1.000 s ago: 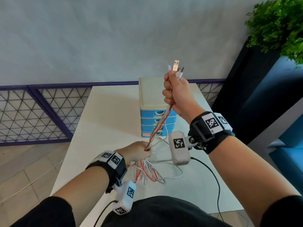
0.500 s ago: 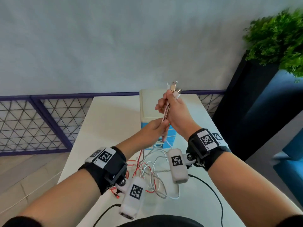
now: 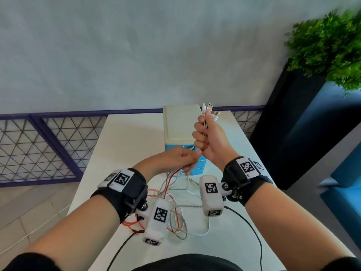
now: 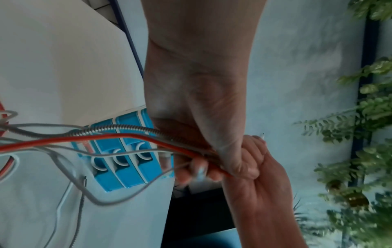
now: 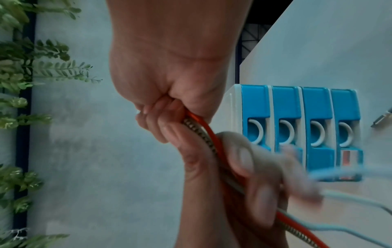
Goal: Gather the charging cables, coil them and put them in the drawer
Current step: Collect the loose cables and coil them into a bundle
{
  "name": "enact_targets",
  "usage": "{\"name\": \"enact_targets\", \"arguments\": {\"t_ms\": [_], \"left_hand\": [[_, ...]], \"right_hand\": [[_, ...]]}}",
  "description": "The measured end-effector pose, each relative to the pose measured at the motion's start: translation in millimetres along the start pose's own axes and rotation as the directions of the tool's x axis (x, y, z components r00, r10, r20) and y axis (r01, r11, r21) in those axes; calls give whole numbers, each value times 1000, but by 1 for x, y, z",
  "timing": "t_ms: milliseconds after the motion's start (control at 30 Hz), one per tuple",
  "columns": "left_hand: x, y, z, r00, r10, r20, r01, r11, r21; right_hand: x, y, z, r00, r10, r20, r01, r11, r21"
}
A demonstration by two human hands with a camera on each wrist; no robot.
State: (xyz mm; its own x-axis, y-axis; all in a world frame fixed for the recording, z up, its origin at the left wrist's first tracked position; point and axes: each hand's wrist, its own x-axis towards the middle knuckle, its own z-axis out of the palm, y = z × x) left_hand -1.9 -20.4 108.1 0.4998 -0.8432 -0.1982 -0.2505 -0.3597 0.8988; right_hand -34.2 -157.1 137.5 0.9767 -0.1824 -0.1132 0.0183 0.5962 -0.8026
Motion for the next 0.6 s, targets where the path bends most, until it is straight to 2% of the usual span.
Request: {"name": "enact_targets", "arguments": {"t_ms": [100,167,233,300,367,533,600], "left_hand": [[1,0,9,990,54,-129,-57,998,-17],[3,0,14,986,72,-152,-80,996,-48],[4,-1,15,995,22,-96,-36,989,-141],[-1,-7,13,999,-3,51,15,967,-255],[-7,-16,10,988,10,151,34,957,-289],[-15,-28,10,968,9,249,79,936,-343],[-19,-36,13,970,-15,241,110,916,-387]], "right_hand": [[2,-7,0,1000,-2,-5,2,1000,11],[2,-9,0,1000,6,-8,-6,1000,0],[2,-11,-1,1000,13,-4,-13,1000,4],[2,-14,-4,1000,13,5,-13,1000,27],[3,-18,-6,1000,21,15,-21,999,45],[0,-23,-9,998,33,45,-36,996,79],[-1,-27,-12,999,14,45,-20,992,125]]}}
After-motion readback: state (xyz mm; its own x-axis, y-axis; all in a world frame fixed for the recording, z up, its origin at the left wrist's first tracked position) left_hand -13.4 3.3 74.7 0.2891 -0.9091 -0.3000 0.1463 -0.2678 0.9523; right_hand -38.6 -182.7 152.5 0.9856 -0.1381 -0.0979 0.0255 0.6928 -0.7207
